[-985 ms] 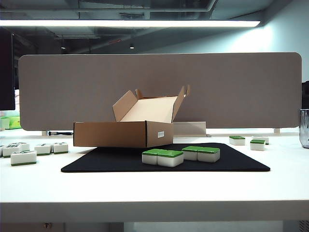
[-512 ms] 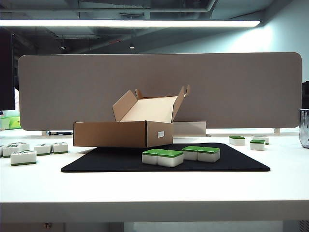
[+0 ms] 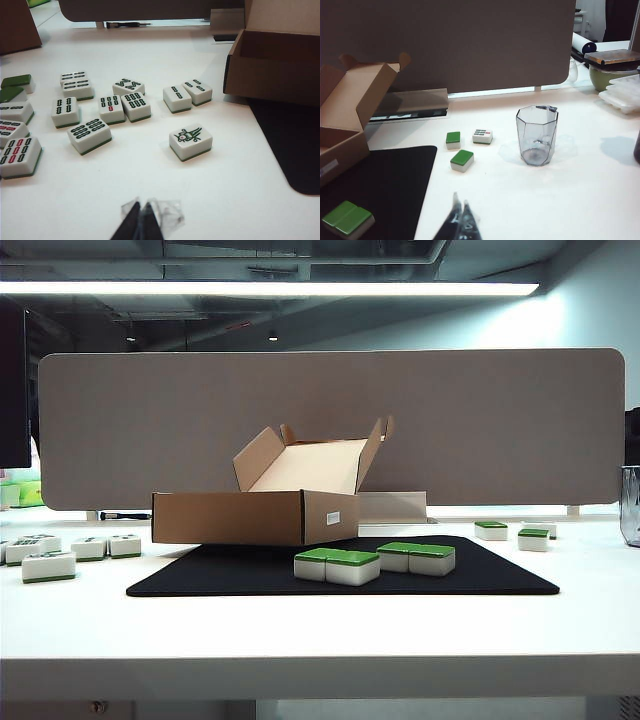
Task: Pick up four mahjong tiles and put them into the paper box.
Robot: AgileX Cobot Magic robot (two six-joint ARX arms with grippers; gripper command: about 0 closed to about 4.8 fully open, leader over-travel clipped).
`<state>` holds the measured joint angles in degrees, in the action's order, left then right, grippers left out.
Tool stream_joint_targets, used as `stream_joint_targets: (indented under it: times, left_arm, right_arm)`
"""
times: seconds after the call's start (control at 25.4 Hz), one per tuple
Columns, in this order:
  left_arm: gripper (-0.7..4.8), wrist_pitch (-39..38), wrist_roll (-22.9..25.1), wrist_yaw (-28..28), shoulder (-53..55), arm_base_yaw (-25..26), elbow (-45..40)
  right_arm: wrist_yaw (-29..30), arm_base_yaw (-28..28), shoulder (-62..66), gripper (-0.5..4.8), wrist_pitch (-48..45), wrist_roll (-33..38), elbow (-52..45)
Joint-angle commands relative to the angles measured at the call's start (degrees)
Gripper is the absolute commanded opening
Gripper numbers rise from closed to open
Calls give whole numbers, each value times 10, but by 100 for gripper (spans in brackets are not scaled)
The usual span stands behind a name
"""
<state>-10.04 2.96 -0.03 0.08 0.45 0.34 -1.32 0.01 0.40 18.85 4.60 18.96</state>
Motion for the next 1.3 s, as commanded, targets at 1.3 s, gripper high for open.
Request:
stream_joint_targets:
  times: [1.3]
  left_arm:
    - [-6, 39, -51, 109, 0, -1, 2]
  right_arm:
    - [270, 0, -4, -1, 526, -1, 433]
